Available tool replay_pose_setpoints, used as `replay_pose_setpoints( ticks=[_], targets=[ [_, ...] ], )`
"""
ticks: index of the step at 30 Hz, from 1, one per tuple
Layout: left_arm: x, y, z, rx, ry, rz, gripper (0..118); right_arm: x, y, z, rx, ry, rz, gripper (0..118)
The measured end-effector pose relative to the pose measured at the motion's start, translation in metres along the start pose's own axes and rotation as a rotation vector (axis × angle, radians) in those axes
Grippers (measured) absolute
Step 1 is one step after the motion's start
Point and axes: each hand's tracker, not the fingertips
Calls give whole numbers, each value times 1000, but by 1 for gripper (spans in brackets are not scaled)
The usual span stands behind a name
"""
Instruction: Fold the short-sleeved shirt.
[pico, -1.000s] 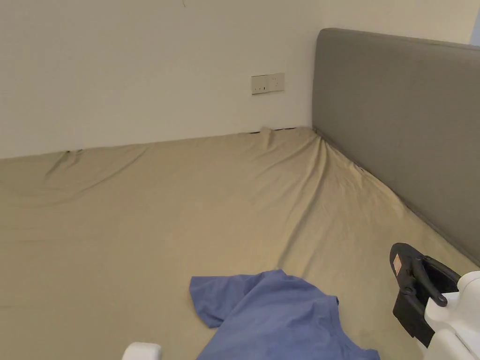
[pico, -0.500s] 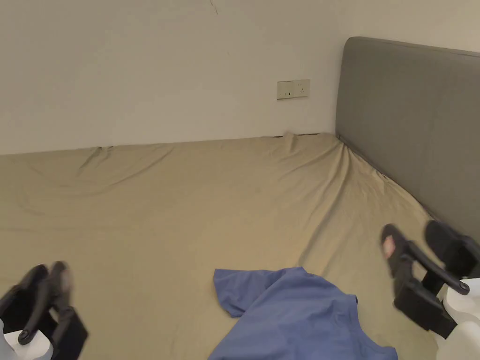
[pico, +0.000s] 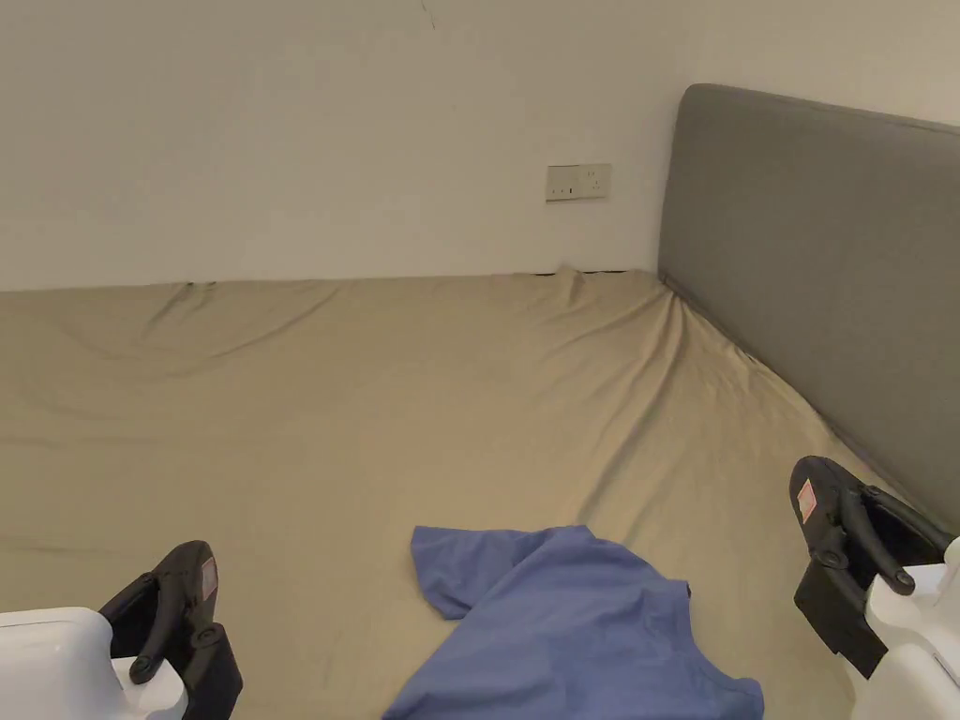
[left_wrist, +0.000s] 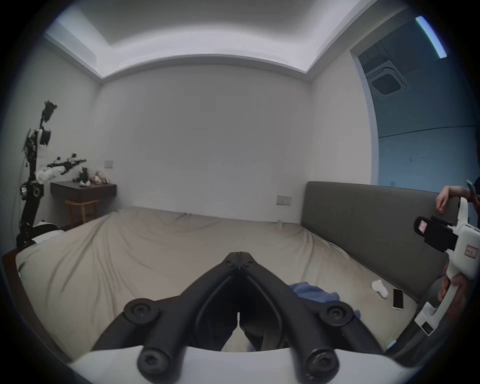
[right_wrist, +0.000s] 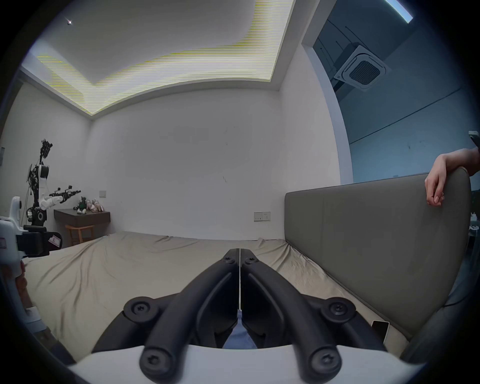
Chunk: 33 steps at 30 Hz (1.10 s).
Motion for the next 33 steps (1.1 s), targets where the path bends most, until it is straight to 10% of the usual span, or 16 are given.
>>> replay_pose_setpoints(
  ticks=[6,9,16,25,27,28,33],
  targets=[
    [47,-28,-32,-275,-182,-41,6,16,-4,-7,-53,-24,34,4],
    [84,-61,-57,-458,-271,-99,118,23,-8,-11,-73,-29,37,4],
    [176,-176,-94,-859,-462,-223,118,39,-32,-21,-152,-42,29,4],
    [220,-232,-109,-941,-403,-285,75,64,-90,-52,-433,-42,27,6],
    [213,-228,-113,-956,-387,-222,28,73,-108,-72,-569,-38,14,50],
    [208,-227,-114,-957,-349,-199,11,78,-122,-86,-668,-25,-14,107],
    [177,-216,-113,-1006,-384,-71,11,82,-197,-141,-917,4,-69,118]
  ],
)
